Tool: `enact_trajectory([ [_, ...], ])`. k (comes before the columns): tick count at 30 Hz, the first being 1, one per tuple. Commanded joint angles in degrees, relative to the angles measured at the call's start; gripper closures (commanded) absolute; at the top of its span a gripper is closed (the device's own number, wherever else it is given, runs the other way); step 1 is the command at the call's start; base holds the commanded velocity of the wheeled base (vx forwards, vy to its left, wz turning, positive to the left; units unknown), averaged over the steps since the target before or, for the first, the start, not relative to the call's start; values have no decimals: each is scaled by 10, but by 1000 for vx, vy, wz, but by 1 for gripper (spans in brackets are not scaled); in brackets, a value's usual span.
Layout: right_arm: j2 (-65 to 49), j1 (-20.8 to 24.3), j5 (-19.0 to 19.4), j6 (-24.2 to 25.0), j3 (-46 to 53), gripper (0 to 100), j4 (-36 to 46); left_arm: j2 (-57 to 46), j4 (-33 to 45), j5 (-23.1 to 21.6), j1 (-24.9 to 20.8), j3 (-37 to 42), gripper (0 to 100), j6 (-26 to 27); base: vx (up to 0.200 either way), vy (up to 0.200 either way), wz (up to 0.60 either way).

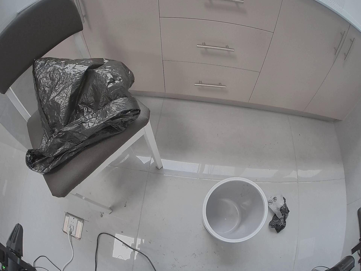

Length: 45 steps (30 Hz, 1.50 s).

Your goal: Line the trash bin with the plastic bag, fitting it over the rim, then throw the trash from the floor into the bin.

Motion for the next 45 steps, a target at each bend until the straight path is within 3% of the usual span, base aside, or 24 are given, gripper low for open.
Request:
enact_trajectory([
  [1,281,12,51,82,-386,100,-6,188,48,0,-26,-287,100,-99,0,0,0],
  [2,281,12,51,82,-386,100,-6,188,48,0,-26,-287,100,-99,0,0,0],
  [4,334,27,89,98,-338,100,-15,243,49,0,-27,-288,100,-98,0,0,0],
  [7,394,48,99,106,-297,100,-59,308,46,0,-30,-292,100,-94,0,0,0],
  [10,473,69,99,112,-240,100,-181,374,29,-2,-32,-293,100,-29,0,0,0],
  [11,473,69,99,112,-240,100,-181,374,29,-2,-32,-293,100,-29,0,0,0],
  [12,517,82,97,112,-220,100,-246,416,1,-9,-32,-297,100,15,0,0,0],
  [18,578,102,96,157,-187,100,-306,506,-65,-19,-38,-328,100,68,0,0,0],
  [19,599,105,99,190,-179,100,-320,545,-74,-18,-57,-359,100,74,0,0,0],
  [26,633,108,102,213,-175,100,-342,666,-60,-7,-139,-492,100,55,0,0,0],
  [29,632,118,102,214,-173,100,-341,702,-29,5,-176,-535,100,29,0,0,0],
  [33,624,134,101,214,-168,100,-342,718,14,2,-225,-575,100,-45,0,0,0],
  [40,623,148,105,228,-168,100,-343,702,33,-24,-248,-574,100,-120,0,0,0],
  [45,622,149,134,245,-166,100,-343,701,45,-44,-248,-569,100,-125,0,0,0],
])
